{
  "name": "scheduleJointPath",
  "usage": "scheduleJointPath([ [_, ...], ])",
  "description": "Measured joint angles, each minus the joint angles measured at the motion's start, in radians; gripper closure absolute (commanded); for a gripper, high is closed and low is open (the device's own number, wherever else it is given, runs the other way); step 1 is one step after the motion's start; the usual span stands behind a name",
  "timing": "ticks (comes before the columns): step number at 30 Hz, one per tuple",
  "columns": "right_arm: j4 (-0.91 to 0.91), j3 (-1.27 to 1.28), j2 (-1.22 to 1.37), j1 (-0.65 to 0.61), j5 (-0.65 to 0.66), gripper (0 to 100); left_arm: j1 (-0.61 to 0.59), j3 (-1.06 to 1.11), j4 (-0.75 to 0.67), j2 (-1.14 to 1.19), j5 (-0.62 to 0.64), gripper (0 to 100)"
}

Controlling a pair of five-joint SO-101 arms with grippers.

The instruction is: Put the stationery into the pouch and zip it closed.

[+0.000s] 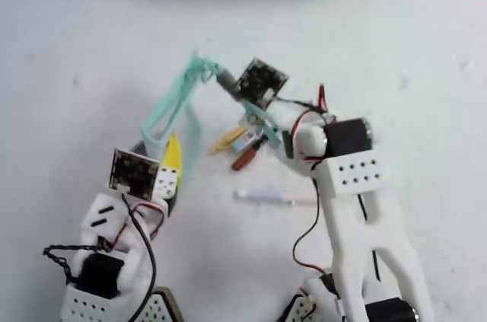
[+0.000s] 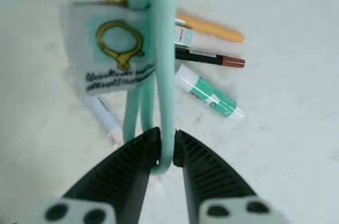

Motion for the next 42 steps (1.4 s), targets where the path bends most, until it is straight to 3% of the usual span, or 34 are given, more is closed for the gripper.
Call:
scheduleJointPath([
  [7,-0.052,0.06,-0.008,-0.005,0.025,85.2,-0.026,-0.002,0.002,0.0,0.0,98],
  [13,-0.077,0.143,0.109,-0.084,0.199,88.8,-0.061,-0.003,0.002,0.0,0.002,98],
  [18,-0.034,0.164,0.196,-0.149,0.255,84.4,-0.061,-0.003,0.002,0.002,0.017,98],
  [23,-0.028,0.192,0.17,-0.118,0.261,81.8,-0.086,-0.003,0.002,0.002,0.018,98],
  [28,0.054,0.086,-0.017,-0.052,0.261,82.0,-0.087,-0.003,0.002,0.002,0.025,98],
  [38,0.133,-0.244,-0.453,-0.124,-0.072,82.2,-0.107,-0.003,0.002,0.002,0.029,98],
  [42,0.212,-0.264,-0.485,-0.11,-0.057,82.2,-0.107,-0.003,0.002,0.002,0.029,98],
])
